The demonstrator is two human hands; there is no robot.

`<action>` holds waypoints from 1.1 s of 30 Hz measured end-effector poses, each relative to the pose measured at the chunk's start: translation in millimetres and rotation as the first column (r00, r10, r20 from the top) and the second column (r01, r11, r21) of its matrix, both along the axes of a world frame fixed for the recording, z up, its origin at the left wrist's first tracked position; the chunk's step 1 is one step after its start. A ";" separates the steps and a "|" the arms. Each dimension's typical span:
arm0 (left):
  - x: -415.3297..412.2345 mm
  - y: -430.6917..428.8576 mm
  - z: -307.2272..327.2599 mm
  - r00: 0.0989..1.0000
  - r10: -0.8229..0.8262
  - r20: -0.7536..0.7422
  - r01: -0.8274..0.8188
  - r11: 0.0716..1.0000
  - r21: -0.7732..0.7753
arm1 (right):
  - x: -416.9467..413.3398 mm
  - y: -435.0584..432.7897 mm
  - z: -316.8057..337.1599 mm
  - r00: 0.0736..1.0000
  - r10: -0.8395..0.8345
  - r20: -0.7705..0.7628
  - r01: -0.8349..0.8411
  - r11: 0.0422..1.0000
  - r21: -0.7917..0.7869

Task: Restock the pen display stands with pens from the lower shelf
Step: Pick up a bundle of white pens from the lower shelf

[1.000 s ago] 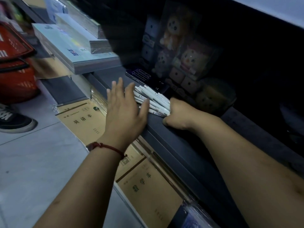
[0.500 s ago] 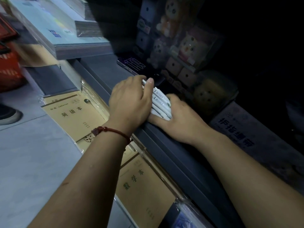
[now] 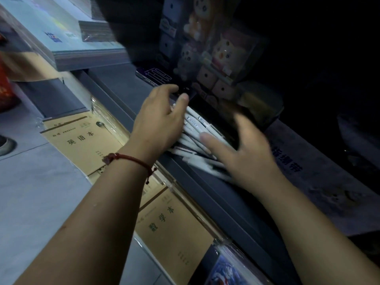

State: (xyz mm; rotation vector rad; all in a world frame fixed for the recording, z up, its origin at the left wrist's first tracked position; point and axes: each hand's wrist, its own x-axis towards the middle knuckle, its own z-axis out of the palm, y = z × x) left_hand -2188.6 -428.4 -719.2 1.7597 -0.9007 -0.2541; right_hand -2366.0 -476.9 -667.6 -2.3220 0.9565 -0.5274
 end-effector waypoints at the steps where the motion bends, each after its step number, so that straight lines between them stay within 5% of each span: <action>1: 3.7 0.9 2.2 0.999 -0.020 -0.029 0.019 0.999 -0.028 | -14.8 9.2 -3.8 0.984 -0.104 0.148 0.114 0.991 -0.064; 4: 12.0 1.2 5.6 0.996 -0.076 -0.042 0.073 0.996 -0.058 | -51.1 23.5 -26.3 0.821 -0.431 0.376 0.480 0.876 -0.044; 7: 6.6 -4.6 2.9 0.995 -0.097 0.009 0.096 0.995 0.040 | -63.1 20.6 -47.2 0.756 -0.592 0.280 0.585 0.802 0.117; 10: -2.8 -7.9 -1.2 0.987 -0.042 0.156 0.018 0.988 0.152 | -52.5 23.4 -53.6 0.821 -0.535 0.200 0.537 0.842 0.045; 14: -5.7 -9.5 -1.9 0.986 0.039 0.162 -0.058 0.992 0.113 | -45.5 37.6 -48.7 0.953 -0.275 0.128 0.295 0.939 -0.175; 19: -9.6 -17.7 -6.3 0.975 0.107 0.194 -0.133 0.983 0.129 | -68.6 37.3 -50.5 0.998 -0.042 -0.048 0.031 0.976 -0.214; 26: -13.7 -16.2 -1.1 0.991 0.090 0.099 -0.096 0.994 0.055 | -57.5 26.2 -53.0 0.997 -0.082 0.007 0.082 0.964 -0.252; 33: -8.6 5.0 3.8 0.990 -0.116 -0.079 0.110 0.991 -0.078 | -26.2 31.8 -56.7 0.970 -0.213 0.113 0.236 0.937 -0.257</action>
